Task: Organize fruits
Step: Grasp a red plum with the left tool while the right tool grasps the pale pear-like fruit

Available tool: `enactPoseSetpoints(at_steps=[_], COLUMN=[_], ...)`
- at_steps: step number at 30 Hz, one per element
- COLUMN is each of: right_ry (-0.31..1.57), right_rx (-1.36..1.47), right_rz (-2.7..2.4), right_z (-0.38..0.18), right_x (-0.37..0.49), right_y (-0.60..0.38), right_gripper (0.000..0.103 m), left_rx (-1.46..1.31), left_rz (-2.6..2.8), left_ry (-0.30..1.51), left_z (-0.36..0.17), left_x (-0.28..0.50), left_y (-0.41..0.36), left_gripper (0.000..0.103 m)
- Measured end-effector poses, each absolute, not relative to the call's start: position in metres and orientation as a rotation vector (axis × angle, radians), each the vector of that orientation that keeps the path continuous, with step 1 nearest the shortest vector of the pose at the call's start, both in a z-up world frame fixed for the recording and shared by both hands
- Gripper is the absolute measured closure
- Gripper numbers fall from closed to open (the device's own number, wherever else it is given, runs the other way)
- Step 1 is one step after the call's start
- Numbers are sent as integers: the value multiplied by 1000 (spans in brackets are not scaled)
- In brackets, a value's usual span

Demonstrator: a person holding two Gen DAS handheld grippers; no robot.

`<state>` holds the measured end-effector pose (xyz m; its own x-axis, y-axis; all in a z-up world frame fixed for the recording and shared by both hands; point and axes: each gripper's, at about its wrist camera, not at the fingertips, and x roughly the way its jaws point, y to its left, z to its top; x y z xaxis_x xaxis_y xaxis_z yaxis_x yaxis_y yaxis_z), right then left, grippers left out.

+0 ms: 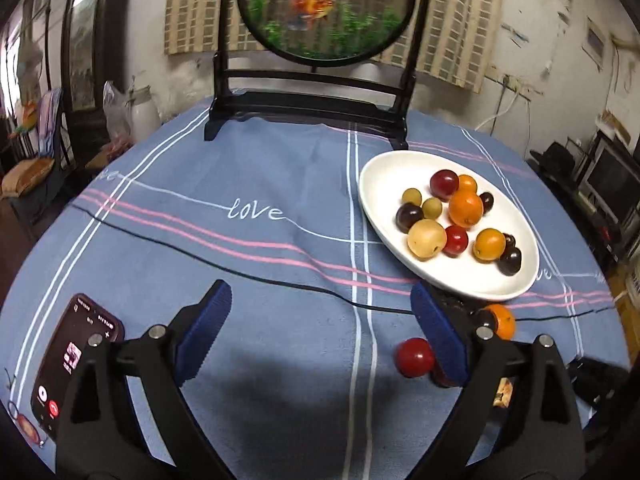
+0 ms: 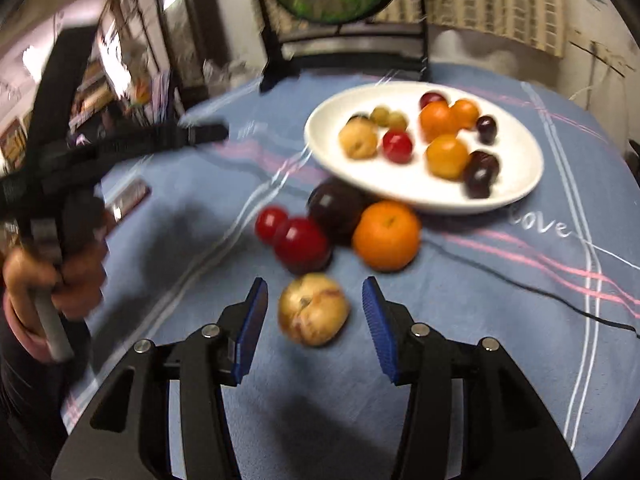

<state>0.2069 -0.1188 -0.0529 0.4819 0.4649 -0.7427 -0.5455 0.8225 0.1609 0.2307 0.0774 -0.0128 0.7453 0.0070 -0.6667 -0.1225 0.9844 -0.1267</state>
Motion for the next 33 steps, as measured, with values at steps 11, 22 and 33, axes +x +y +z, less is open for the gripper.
enactPoseSetpoints(at_steps=[11, 22, 33], right_ry=[928, 897, 900], right_rx=[-151, 88, 107], right_rz=[587, 531, 532], right_z=[-66, -45, -43], right_x=[213, 222, 221], right_y=[-113, -165, -167], right_gripper=[64, 64, 64], left_rx=[-129, 146, 263], left_rz=[58, -333, -392], left_ry=[735, 743, 813], left_z=[-17, -29, -51], left_x=[228, 206, 222], left_y=[73, -6, -31], left_gripper=[9, 43, 63])
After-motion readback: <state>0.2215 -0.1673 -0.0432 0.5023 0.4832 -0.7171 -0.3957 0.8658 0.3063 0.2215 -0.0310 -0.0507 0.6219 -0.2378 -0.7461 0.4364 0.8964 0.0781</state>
